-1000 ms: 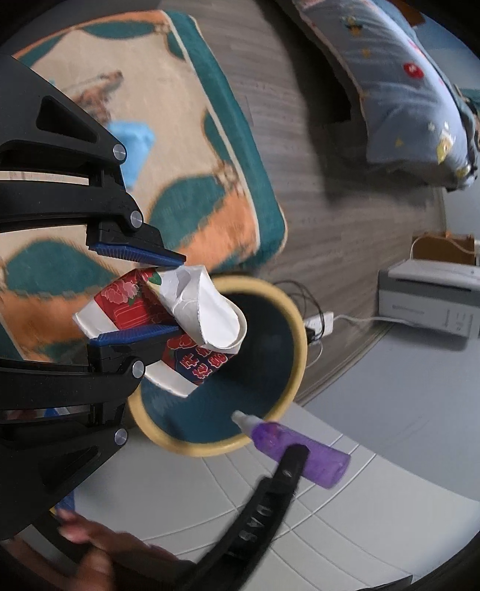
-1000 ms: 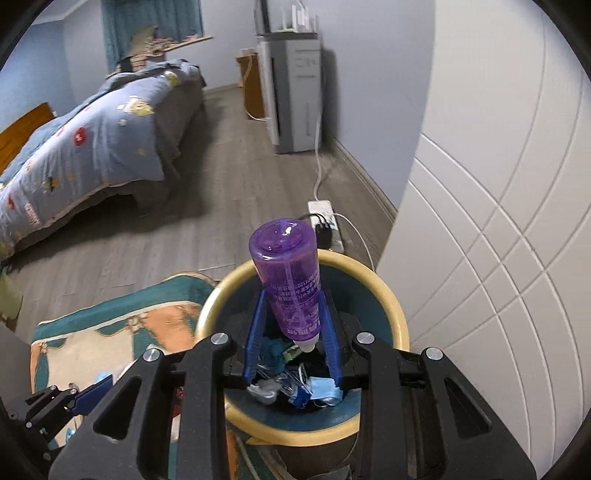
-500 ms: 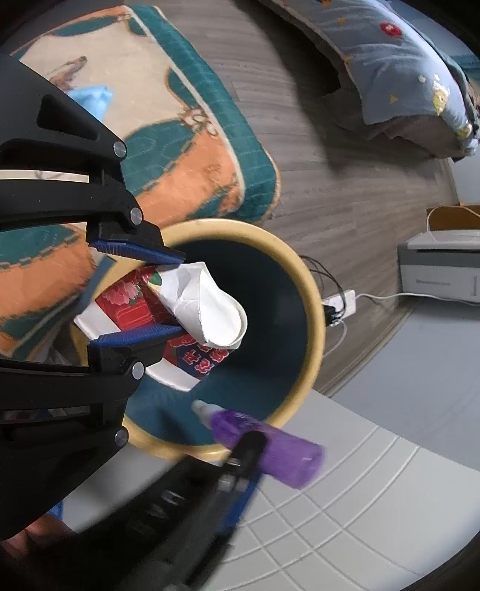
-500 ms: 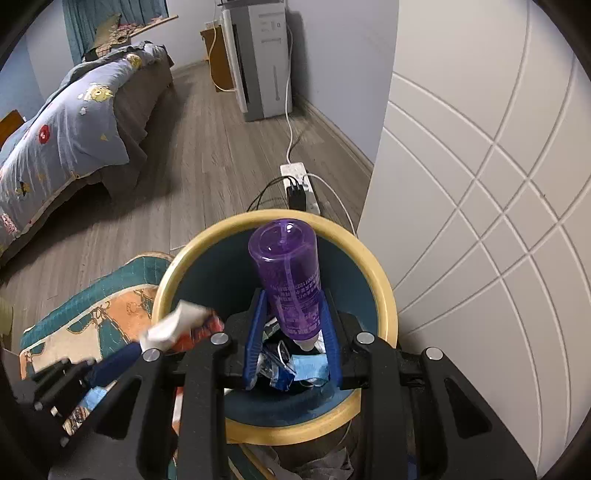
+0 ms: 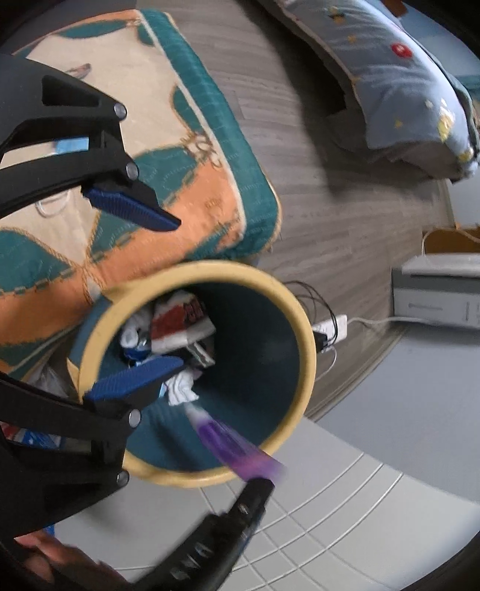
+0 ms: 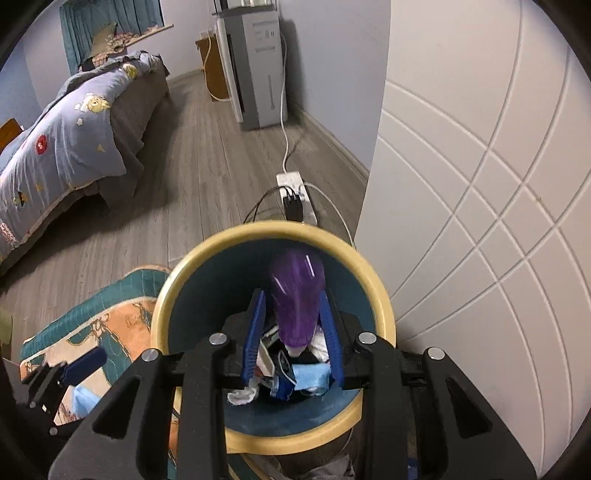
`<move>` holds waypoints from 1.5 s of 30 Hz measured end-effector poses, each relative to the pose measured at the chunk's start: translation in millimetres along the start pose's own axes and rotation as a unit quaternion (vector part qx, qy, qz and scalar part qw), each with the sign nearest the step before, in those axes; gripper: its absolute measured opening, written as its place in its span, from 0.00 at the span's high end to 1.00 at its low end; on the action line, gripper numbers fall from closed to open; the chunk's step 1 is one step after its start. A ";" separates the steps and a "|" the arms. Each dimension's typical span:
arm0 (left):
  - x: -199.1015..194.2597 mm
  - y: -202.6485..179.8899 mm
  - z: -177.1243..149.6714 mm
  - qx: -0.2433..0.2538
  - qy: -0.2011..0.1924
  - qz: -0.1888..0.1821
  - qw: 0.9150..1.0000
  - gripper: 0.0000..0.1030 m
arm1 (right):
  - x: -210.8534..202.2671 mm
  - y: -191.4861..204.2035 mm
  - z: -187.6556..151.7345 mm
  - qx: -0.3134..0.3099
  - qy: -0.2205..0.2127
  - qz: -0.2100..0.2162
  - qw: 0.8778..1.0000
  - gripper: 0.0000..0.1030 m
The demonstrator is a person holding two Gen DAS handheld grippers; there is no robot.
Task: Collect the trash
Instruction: 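Move both tools from the bin back over the cushion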
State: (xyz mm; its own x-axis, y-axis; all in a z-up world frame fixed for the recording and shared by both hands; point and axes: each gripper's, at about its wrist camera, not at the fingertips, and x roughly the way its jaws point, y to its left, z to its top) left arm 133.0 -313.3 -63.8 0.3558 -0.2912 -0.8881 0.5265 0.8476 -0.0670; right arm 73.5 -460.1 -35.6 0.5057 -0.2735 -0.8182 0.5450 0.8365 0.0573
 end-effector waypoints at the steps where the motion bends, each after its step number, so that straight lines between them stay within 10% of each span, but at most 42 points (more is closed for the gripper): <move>1: -1.3 5.3 -2.3 -0.006 -0.003 0.001 1.000 0.28 | -0.6 1.2 0.0 -0.004 -0.003 -0.002 1.000 0.57; 11: -33.2 61.3 -31.0 -0.056 -0.032 0.030 0.997 0.12 | -26.2 12.1 3.9 -0.016 -0.032 0.024 0.999 0.06; 32: -142.9 212.2 -182.4 -0.132 -0.042 0.123 0.983 0.07 | -56.2 150.3 -52.2 -0.185 0.029 0.159 0.969 0.06; 45: -91.0 240.8 -238.5 -0.213 0.039 0.054 0.975 0.07 | -27.8 224.8 -104.2 -0.268 0.086 0.149 0.948 0.06</move>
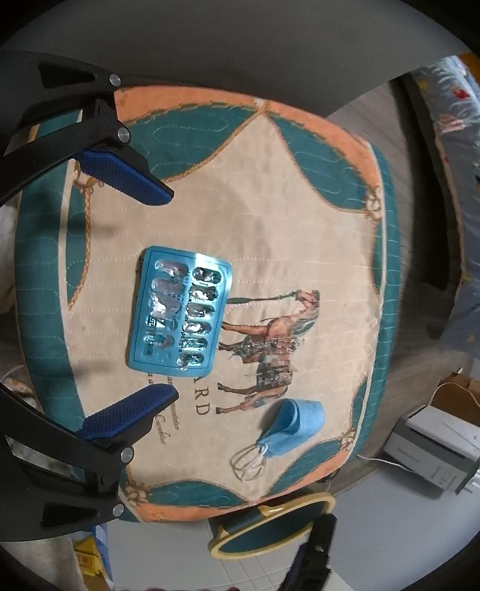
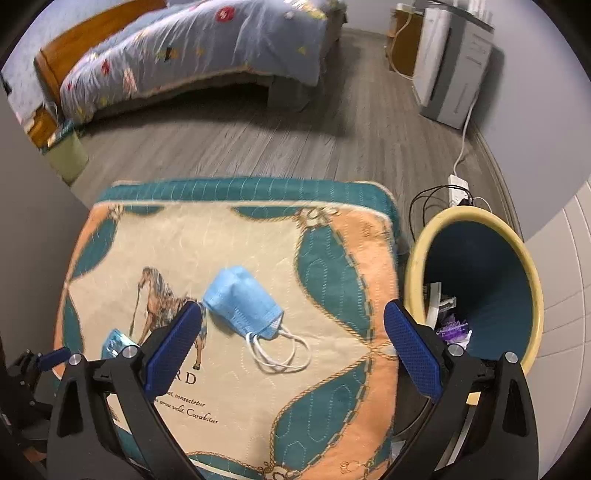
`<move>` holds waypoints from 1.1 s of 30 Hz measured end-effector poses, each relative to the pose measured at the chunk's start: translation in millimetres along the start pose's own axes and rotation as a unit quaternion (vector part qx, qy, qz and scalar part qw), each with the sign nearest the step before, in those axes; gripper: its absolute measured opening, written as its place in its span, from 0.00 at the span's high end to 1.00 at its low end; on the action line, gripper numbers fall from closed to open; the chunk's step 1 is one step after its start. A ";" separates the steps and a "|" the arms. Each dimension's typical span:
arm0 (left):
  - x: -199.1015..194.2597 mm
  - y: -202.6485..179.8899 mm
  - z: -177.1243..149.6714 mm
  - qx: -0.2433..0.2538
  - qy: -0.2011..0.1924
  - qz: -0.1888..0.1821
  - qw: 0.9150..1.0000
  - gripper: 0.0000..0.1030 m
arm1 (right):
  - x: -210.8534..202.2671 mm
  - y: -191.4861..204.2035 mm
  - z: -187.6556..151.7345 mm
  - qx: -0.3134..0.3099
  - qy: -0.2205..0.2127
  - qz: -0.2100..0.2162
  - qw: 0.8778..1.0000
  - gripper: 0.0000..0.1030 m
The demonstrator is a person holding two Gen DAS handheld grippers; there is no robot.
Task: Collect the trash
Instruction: 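Move both tools from the bin back over the cushion, then grasp the blue blister pack with the left tool while the right tool grasps the blue face mask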
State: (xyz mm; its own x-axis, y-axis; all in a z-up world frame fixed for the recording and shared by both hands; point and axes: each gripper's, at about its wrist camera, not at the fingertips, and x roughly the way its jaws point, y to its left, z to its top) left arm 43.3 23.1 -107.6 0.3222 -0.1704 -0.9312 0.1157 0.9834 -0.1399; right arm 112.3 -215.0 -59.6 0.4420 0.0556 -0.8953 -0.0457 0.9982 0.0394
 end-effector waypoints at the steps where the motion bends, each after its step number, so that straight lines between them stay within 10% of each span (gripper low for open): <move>1: 2.6 3.1 -1.9 -0.013 0.009 -0.002 1.000 0.07 | 5.4 4.9 -0.4 -0.008 0.005 -0.002 1.000 0.06; 15: 44.1 -6.5 -9.5 -0.097 0.070 -0.079 0.990 0.07 | 43.2 2.1 2.0 -0.020 0.036 -0.003 0.999 0.06; 26: 72.3 -42.0 33.5 -0.004 0.024 0.008 1.000 0.07 | 49.7 -50.0 -1.2 0.072 0.039 0.027 0.996 0.06; 33: 68.6 -45.4 14.1 0.028 0.028 0.041 0.998 0.07 | 64.5 -15.6 -2.5 -0.004 0.042 0.062 0.997 0.06</move>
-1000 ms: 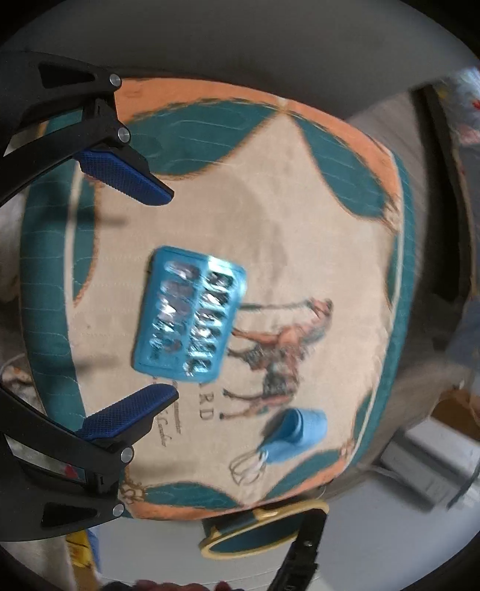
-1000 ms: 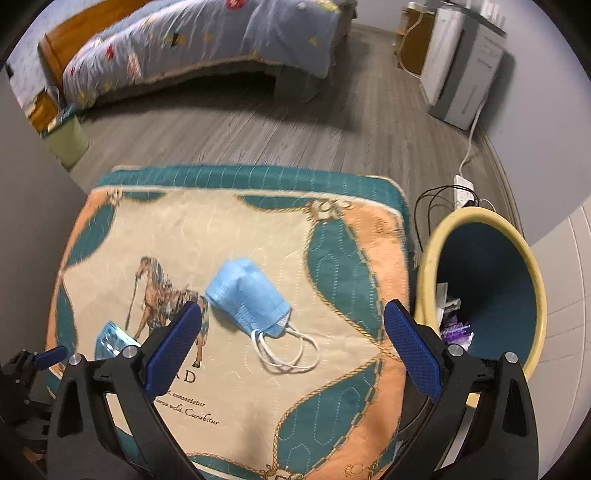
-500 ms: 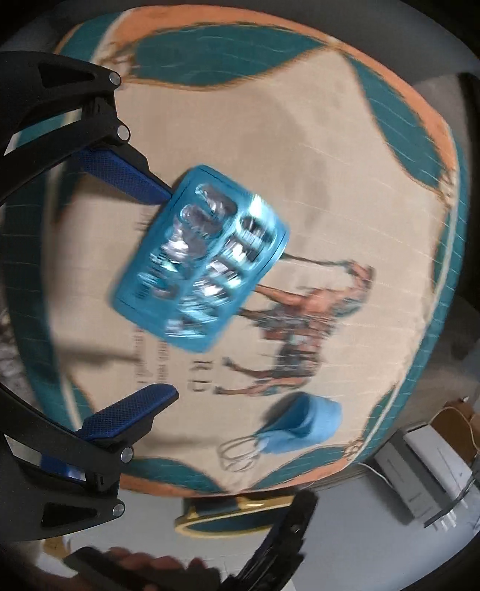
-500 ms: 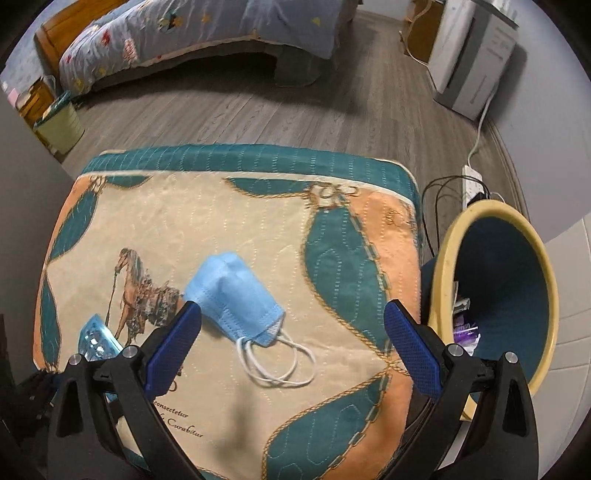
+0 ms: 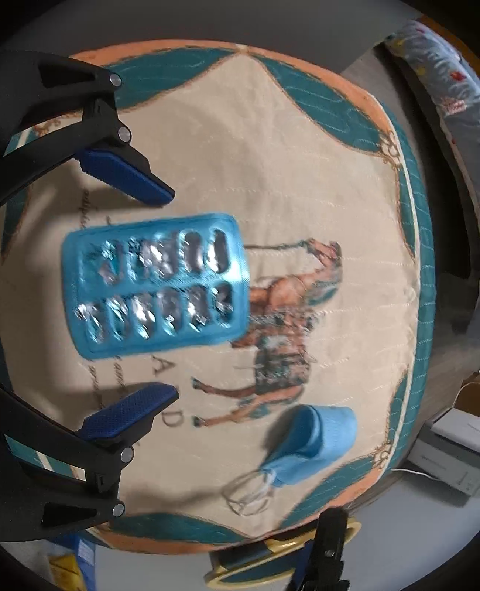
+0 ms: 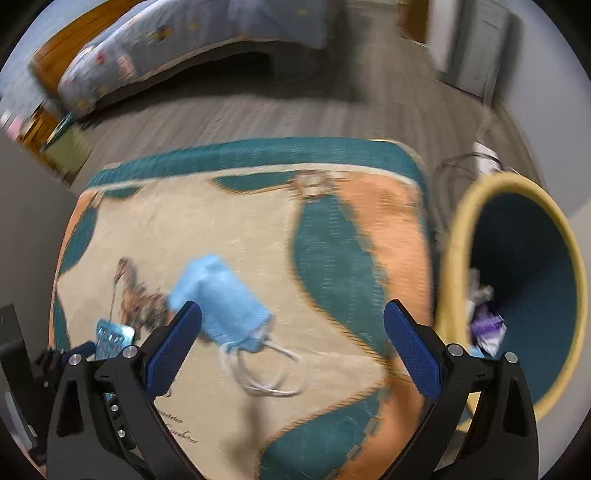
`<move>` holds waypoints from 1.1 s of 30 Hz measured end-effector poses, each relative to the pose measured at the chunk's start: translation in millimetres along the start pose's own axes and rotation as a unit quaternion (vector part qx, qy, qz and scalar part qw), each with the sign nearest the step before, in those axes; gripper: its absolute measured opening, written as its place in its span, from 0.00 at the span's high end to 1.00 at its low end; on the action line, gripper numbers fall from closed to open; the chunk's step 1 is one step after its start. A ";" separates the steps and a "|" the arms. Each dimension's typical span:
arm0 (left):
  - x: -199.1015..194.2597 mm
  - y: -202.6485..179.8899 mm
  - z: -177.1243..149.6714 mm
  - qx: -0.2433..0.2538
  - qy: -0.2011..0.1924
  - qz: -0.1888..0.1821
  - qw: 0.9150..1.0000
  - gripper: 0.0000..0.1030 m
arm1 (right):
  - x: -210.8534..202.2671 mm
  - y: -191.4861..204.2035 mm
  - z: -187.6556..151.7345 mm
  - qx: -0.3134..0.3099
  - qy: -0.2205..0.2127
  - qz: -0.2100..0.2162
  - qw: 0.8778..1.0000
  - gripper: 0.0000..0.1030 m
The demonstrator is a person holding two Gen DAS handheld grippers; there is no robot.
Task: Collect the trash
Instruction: 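Grasp the blue blister pack with the left tool while the right tool grasps the blue face mask, then carry the blister pack and mask over the bin and open both tools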
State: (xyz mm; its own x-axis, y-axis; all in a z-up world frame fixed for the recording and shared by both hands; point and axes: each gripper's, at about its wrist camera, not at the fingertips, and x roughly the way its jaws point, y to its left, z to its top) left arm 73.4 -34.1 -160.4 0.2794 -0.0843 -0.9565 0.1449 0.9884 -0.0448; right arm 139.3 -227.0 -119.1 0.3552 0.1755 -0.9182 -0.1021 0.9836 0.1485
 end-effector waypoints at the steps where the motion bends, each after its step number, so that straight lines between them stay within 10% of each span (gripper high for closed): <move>1: -0.6 1.4 -2.4 0.004 -0.002 0.002 1.000 0.07 | 3.7 9.7 0.0 -0.018 0.001 0.002 1.000 0.06; 9: -5.0 11.3 -5.3 0.017 -0.023 0.016 0.999 0.23 | 37.3 54.2 -5.6 -0.107 0.036 -0.019 0.993 0.18; 15: -6.2 11.6 2.3 0.021 -0.028 0.013 0.999 0.29 | 37.4 51.8 -3.0 -0.100 0.043 -0.018 0.994 0.79; 33: -71.0 -22.2 26.8 0.071 -0.106 -0.034 0.991 0.30 | -88.9 -47.3 16.6 0.032 -0.053 -0.009 0.998 0.86</move>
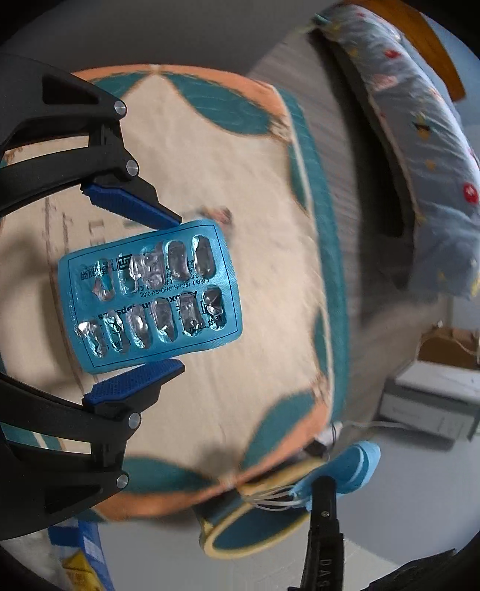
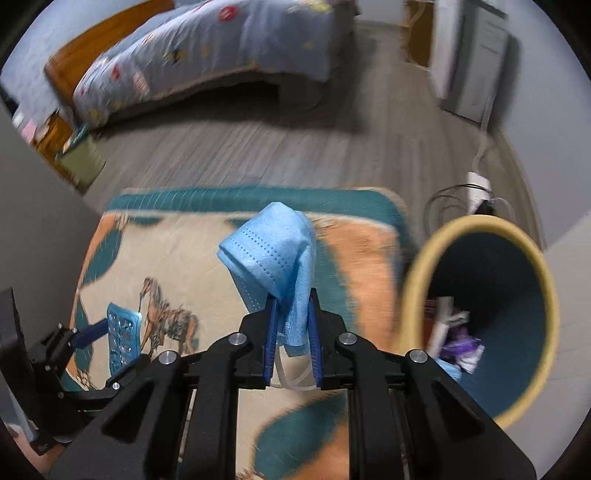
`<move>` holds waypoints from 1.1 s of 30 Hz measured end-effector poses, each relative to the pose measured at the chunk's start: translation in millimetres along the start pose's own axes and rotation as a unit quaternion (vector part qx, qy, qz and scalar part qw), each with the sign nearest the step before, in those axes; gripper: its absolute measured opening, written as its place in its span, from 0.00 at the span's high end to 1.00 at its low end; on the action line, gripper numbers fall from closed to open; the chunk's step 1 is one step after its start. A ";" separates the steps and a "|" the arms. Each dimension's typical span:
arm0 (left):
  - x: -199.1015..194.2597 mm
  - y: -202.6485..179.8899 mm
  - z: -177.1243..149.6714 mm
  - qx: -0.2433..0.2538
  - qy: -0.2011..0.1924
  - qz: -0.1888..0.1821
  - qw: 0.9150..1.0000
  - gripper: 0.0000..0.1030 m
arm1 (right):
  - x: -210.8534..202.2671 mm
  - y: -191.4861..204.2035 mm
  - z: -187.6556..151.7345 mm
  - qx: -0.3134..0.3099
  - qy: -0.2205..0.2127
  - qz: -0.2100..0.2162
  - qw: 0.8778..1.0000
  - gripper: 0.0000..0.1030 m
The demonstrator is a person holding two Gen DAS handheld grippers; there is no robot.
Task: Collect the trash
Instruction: 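Carry the blister pack and mask over the bin and open both tools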
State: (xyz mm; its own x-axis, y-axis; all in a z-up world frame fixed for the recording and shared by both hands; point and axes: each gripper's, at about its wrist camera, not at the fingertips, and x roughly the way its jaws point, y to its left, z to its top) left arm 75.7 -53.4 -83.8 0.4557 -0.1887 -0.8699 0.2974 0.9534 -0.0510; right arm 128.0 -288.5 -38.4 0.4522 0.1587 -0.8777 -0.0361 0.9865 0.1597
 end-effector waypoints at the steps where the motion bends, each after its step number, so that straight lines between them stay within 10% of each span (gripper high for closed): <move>1: -2.7 -8.9 4.3 0.007 -0.004 -0.006 1.000 0.30 | -9.0 -10.1 1.6 0.009 -0.009 -0.005 1.000 0.86; 17: -7.0 -166.7 32.1 0.163 -0.019 -0.088 0.983 0.30 | -31.4 -193.0 -39.8 0.195 -0.014 -0.067 0.978 0.86; 33: 34.4 -257.9 88.3 0.276 -0.010 -0.098 0.956 0.29 | 6.2 -232.6 -71.3 0.270 0.025 -0.082 0.959 0.86</move>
State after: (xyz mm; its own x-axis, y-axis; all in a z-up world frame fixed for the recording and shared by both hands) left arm 88.7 -326.5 -57.2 0.3602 -0.3598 -0.8607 0.7730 0.6316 0.0595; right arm 75.6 -514.0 -113.2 0.3680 0.0180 -0.9297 0.5046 0.8359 0.2159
